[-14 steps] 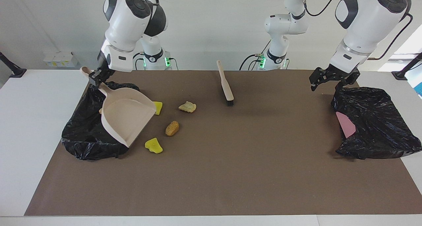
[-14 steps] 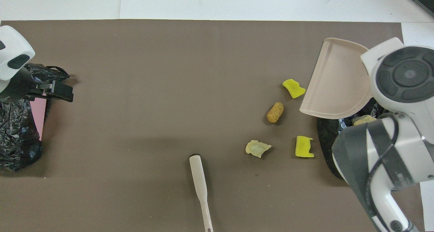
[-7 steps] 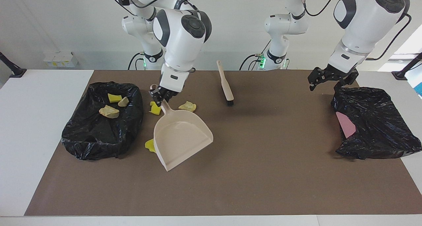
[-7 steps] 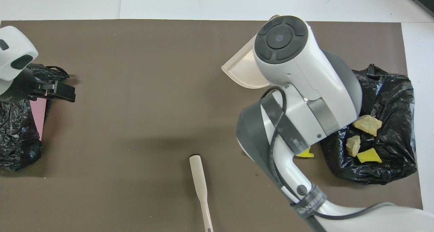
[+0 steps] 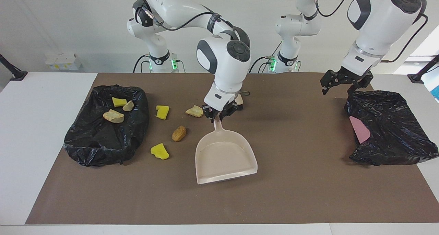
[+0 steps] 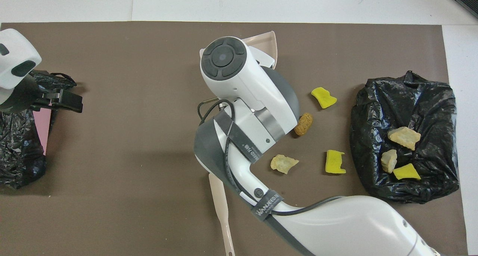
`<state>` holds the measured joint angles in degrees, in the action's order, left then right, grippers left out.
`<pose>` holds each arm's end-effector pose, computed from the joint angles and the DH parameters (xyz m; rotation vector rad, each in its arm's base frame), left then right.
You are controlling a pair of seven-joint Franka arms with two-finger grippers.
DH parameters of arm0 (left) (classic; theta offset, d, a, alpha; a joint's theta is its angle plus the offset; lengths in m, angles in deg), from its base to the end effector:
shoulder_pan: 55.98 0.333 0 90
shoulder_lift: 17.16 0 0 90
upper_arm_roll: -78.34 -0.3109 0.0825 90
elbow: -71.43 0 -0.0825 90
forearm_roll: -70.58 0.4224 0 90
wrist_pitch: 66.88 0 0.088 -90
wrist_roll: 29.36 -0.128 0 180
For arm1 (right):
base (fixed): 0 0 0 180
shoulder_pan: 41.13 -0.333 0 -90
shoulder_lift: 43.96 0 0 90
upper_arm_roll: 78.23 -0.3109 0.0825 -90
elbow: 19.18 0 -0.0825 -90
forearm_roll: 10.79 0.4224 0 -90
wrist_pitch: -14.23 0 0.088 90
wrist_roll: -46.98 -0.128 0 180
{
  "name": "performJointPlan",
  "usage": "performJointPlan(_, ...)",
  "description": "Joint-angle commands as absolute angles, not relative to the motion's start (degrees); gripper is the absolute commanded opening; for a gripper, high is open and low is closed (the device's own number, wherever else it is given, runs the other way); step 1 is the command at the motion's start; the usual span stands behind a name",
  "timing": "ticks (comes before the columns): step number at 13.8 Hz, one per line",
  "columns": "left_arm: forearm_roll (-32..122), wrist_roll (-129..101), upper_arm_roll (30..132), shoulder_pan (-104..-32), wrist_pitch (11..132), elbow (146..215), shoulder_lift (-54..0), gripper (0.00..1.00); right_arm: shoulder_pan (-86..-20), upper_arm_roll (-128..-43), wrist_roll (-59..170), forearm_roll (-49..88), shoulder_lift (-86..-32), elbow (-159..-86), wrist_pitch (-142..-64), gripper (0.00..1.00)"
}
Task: Sweep and dump trash in bin
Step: 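Carry the empty dustpan back to the table center with the right gripper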
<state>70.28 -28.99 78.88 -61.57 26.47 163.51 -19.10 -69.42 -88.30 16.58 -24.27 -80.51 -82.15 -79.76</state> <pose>0.6031 -0.0653 0.5646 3.1327 -0.1571 -0.0188 0.6311 0.4194 0.4147 2.9786 0.2033 -0.0020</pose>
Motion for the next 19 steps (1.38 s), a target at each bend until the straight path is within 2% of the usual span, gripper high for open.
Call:
performJointPlan(1, 71.2, -29.3, 78.1, -62.5, 26.0, 165.0, -17.6, 1.00, -72.5, -88.2, 6.9, -21.1, -84.9, -78.8, -83.8, 0.00)
performJointPlan(6, 71.2, -29.4, 78.1, -62.7, 26.5, 165.8, -17.2, 1.00, -74.0, -88.0, 2.7, -16.8, -88.2, -79.4, -88.8, 0.00)
performJointPlan(14, 70.6, -29.3, 78.2, -62.6, 27.2, 165.8, -17.2, 1.00, -72.3, -88.1, 4.2, -14.7, -87.8, -81.8, -88.3, 0.00)
performJointPlan(16, 69.6, -29.3, 78.2, -62.5, 27.2, 165.6, -17.5, 1.00, -72.2, -88.1, 4.2, -14.7, -87.6, -81.8, -87.7, 0.18)
performJointPlan(17, 69.6, -29.3, 78.2, -62.6, 27.3, 165.4, -17.8, 1.00, -72.2, -88.1, 4.3, -14.8, -87.5, -81.8, -87.8, 0.33)
performJointPlan(19, 69.5, -29.2, 78.2, -62.7, 27.9, 165.3, -18.0, 1.00, -71.2, -88.1, 4.6, -14.8, -86.1, -81.8, -88.1, 0.53)
